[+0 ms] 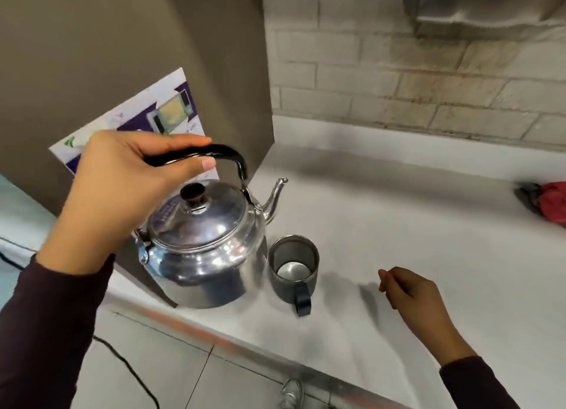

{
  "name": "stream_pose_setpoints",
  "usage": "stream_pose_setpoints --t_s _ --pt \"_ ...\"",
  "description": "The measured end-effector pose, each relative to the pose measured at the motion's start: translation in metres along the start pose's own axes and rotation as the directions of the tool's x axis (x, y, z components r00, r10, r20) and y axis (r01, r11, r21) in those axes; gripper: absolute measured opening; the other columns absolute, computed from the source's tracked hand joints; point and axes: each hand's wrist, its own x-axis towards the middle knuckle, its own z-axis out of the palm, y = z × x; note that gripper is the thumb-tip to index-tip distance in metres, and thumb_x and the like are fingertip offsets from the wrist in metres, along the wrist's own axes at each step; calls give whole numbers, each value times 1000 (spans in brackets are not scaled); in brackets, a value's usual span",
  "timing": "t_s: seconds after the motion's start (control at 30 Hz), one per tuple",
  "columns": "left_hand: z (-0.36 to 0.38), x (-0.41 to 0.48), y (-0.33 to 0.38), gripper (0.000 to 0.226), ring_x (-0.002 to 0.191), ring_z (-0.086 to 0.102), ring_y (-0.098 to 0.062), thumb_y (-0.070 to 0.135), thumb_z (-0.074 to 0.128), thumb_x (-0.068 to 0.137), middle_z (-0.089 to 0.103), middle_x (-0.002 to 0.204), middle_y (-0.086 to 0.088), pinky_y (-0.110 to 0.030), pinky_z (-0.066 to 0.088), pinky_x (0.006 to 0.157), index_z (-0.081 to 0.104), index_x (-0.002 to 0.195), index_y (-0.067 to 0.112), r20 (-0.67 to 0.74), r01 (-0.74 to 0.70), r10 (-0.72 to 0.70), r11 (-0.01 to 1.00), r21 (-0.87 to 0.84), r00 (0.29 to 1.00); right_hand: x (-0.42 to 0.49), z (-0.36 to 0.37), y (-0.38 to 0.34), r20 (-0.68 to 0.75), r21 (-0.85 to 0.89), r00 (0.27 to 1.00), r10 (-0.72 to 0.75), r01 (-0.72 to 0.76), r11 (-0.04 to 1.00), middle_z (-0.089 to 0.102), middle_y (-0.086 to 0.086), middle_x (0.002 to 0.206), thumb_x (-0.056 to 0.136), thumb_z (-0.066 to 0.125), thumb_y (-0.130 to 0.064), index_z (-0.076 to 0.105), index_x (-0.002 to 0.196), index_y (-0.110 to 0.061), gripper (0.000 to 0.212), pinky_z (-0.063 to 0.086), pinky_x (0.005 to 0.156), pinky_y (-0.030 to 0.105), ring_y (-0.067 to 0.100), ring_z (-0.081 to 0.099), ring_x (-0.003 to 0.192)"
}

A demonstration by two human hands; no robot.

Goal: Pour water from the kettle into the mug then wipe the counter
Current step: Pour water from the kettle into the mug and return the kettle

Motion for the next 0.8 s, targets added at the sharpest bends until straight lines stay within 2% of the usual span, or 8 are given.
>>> stream_pose_setpoints --t_s 0.13,0.23,0.4,0.5,0.57,0.6,0.7,0.8 --pt "-6 -28 -9 24 72 63 20 26 80 65 65 68 42 4 44 63 71 82 41 38 49 -51 998 50 998 -1 4 2 69 -19 997 -34 35 999 48 -6 44 92 56 -29 55 54 -23 38 35 50 25 6 40 41" --pt "-5 -42 -12 24 73 60 23 37 75 61 65 71 43 5 43 61 70 83 44 66 71 -78 993 98 995 1 5 3 107 -31 993 -41 45 999 45 -4 44 93 56 -29 56 56 -21 38 35 50 26 6 39 41" --pt "-5 -53 -10 25 56 59 17 51 70 55 66 73 41 5 38 51 69 79 52 111 88 -115 971 221 987 3 6 2 135 -37 989 -56 62 997 44 -1 46 93 56 -29 56 55 -21 38 35 52 28 8 37 41" --pt "-8 -54 -9 23 48 58 10 42 77 61 68 76 36 1 38 45 68 78 54 131 84 -127 952 296 983 4 8 2 139 -37 988 -62 68 997 45 -1 47 93 57 -28 56 56 -19 37 35 52 27 10 38 42" --pt "-9 -53 -8 26 60 64 4 36 79 63 65 72 42 -4 45 50 67 78 54 163 79 -141 937 342 976 4 8 3 141 -34 988 -62 67 997 45 0 47 92 57 -28 57 57 -19 37 34 52 28 10 37 42" --pt "-9 -53 -8 26 63 65 4 34 80 64 63 68 46 -4 45 52 68 79 53 184 71 -146 930 360 972 4 9 3 142 -34 988 -61 66 997 45 -1 46 92 57 -29 57 57 -19 37 34 51 28 9 37 41" --pt "-10 -52 -6 27 52 59 14 31 80 65 58 61 49 2 38 47 70 82 49 228 49 -151 916 399 962 4 8 4 139 -37 989 -56 62 997 46 -2 45 92 56 -30 58 56 -21 37 35 51 27 7 39 40" --pt "-13 -51 -3 27 58 63 0 35 81 65 64 67 44 -7 45 47 68 76 55 243 46 -164 901 431 956 3 8 6 137 -44 989 -55 62 997 46 -2 45 92 56 -30 58 56 -22 37 37 52 28 7 40 40"
